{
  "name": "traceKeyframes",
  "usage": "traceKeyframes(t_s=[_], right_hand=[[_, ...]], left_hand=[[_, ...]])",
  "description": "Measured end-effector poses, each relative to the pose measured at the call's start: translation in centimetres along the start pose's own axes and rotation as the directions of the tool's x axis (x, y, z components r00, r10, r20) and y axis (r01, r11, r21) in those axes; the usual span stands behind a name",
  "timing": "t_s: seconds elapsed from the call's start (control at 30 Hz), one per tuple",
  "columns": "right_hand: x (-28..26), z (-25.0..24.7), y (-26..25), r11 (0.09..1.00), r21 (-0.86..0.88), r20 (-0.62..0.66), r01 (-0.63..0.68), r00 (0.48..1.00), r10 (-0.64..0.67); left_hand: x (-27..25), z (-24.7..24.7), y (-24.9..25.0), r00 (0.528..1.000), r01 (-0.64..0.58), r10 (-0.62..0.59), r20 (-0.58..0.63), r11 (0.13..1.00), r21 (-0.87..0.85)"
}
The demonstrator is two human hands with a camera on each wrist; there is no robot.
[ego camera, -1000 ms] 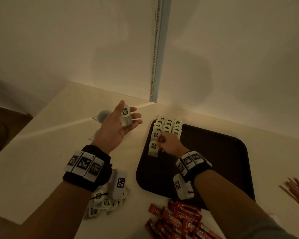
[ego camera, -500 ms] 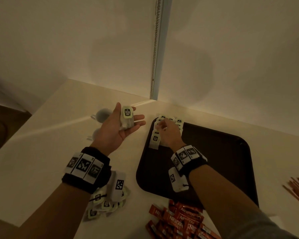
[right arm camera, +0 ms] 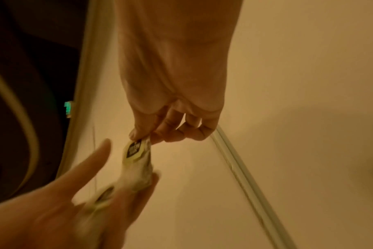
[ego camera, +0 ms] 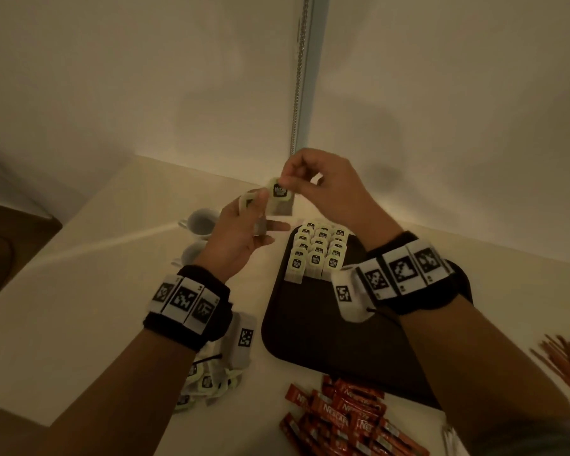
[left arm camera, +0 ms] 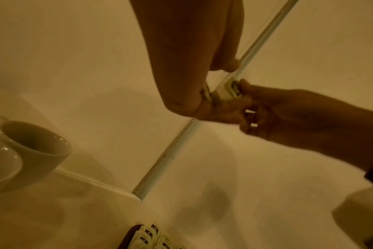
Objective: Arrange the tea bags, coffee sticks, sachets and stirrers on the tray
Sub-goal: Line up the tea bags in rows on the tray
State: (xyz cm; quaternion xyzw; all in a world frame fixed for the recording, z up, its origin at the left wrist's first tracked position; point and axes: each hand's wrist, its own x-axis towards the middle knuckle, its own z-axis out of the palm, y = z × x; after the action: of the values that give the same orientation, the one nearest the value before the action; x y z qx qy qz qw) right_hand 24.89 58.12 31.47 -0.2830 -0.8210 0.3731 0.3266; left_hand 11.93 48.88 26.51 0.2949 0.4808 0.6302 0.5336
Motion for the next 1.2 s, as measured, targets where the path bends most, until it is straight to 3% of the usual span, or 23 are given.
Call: traceKeyframes(t_s=[0.1,0.27,0.57,0.97,1.2], right_hand=[[0.4,-1.6,-2.0,0.993,-0.071,-0.021,0.093,0.995,-0.095],[0.2,-2.4,-4.3,0.962,-0.182,0.006,0.204,0.978,-0.207],[0.2,-3.3,-5.2,0.951,-0.203,-0.011,0.231,0.971,-0.239],[-0.2,-3.3,-4.6,0.993,-0.061,-0.061,0.103,0.992,-0.107],[-0.5,-3.3,-4.7,0.996,0.018,-0.048,0.086,0.995,-0.085]], left_hand=[[-0.3,0.3,-0.2,0.994,-0.109,0.109,-0.02,0.994,0.023],[-0.5,1.5,-0.2,0.986,-0.168,0.168,0.001,0.985,-0.039],[-0.8,2.4,0.5,0.978,-0.208,0.208,0.019,0.978,-0.021],[-1.1,2.4,0.7,0.976,-0.218,0.216,0.035,0.973,0.077],[-1.2,3.2,0.5,0.976,-0.214,0.215,0.028,0.976,-0.025]])
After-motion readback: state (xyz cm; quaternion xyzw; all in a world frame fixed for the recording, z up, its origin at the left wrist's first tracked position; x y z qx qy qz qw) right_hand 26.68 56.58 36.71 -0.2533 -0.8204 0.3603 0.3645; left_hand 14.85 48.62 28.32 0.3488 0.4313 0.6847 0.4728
